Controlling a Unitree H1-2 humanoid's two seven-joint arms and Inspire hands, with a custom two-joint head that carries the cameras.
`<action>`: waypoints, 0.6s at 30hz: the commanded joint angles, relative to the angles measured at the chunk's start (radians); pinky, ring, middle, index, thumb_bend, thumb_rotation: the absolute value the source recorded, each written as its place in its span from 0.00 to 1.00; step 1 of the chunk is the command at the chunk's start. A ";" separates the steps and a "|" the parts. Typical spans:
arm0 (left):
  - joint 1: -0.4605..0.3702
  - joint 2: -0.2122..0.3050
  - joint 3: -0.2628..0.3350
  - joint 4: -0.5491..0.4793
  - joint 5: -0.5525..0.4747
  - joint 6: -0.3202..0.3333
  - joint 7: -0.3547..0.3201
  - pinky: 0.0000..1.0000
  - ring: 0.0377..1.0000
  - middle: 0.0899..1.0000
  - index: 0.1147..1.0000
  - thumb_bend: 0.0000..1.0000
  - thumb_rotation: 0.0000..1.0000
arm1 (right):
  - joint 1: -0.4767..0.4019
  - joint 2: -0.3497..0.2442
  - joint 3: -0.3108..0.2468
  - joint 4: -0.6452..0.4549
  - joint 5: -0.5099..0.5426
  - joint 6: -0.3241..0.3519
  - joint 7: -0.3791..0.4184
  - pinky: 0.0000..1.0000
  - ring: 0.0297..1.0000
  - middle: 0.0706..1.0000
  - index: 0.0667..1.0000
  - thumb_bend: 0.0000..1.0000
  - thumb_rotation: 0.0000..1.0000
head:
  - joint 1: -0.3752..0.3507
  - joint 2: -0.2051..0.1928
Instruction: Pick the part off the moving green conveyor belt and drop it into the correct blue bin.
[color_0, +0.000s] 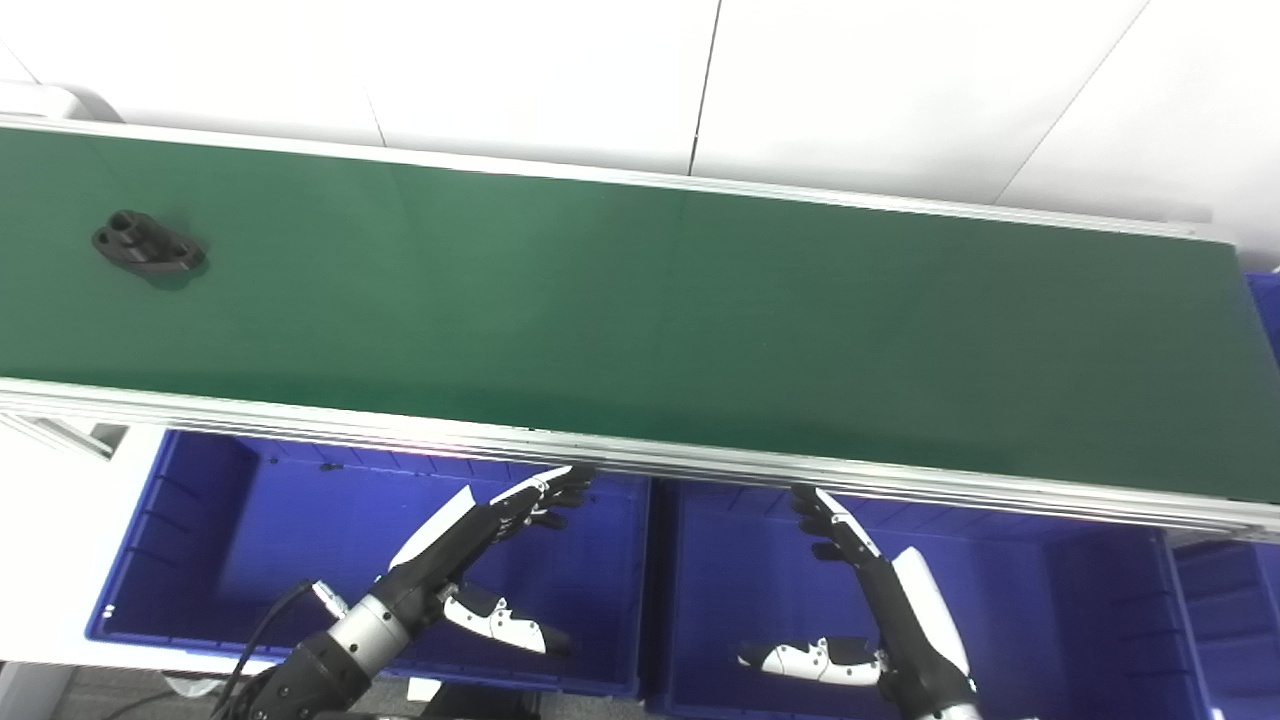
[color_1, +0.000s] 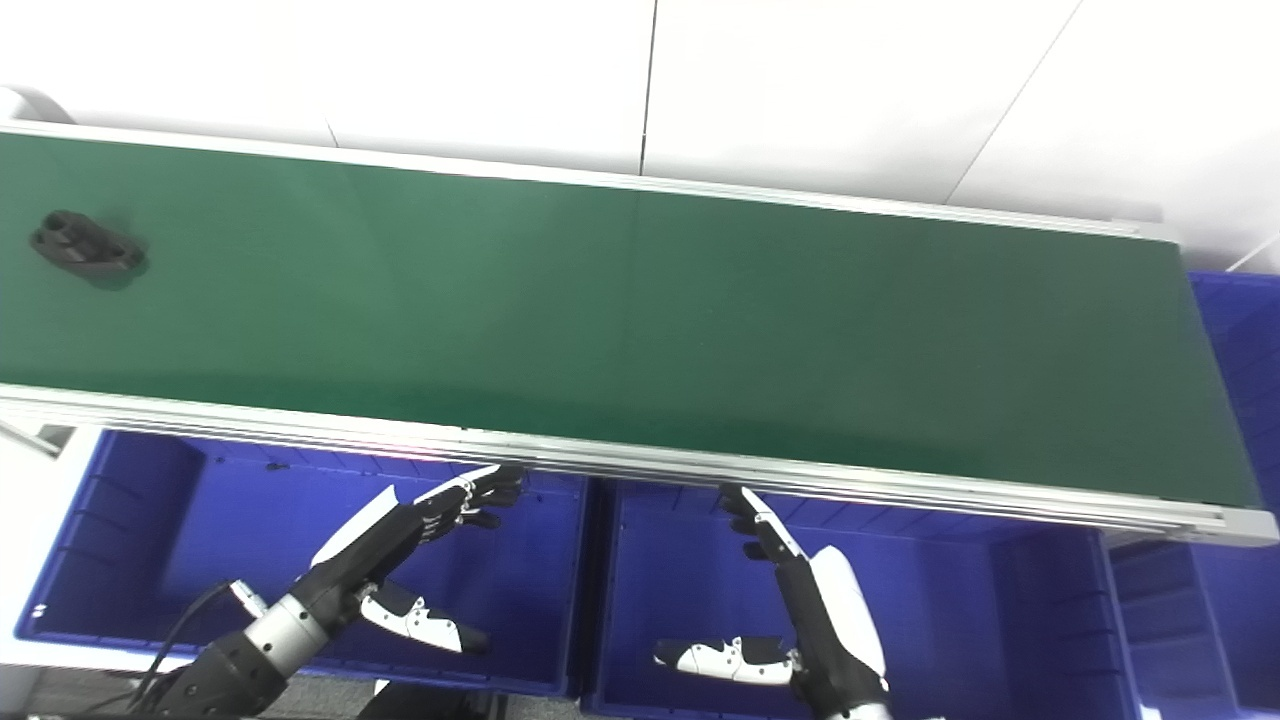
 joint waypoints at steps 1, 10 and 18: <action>-0.002 0.012 0.006 -0.024 -0.016 -0.035 -0.010 0.81 0.88 0.91 0.89 0.86 0.22 | 0.011 -0.002 -0.002 -0.045 -0.001 -0.007 -0.006 0.77 0.84 0.87 0.91 0.86 0.32 | 0.004 0.004; 0.002 0.007 0.012 -0.039 -0.011 -0.035 -0.009 0.81 0.87 0.90 0.89 0.87 0.22 | 0.014 -0.005 -0.006 -0.060 0.017 -0.004 0.003 0.77 0.84 0.86 0.91 0.85 0.31 | 0.017 0.021; 0.007 0.006 0.014 -0.051 -0.004 -0.029 -0.009 0.81 0.87 0.90 0.89 0.87 0.23 | 0.016 -0.009 -0.008 -0.061 0.021 -0.004 0.004 0.77 0.84 0.86 0.90 0.86 0.33 | 0.026 0.025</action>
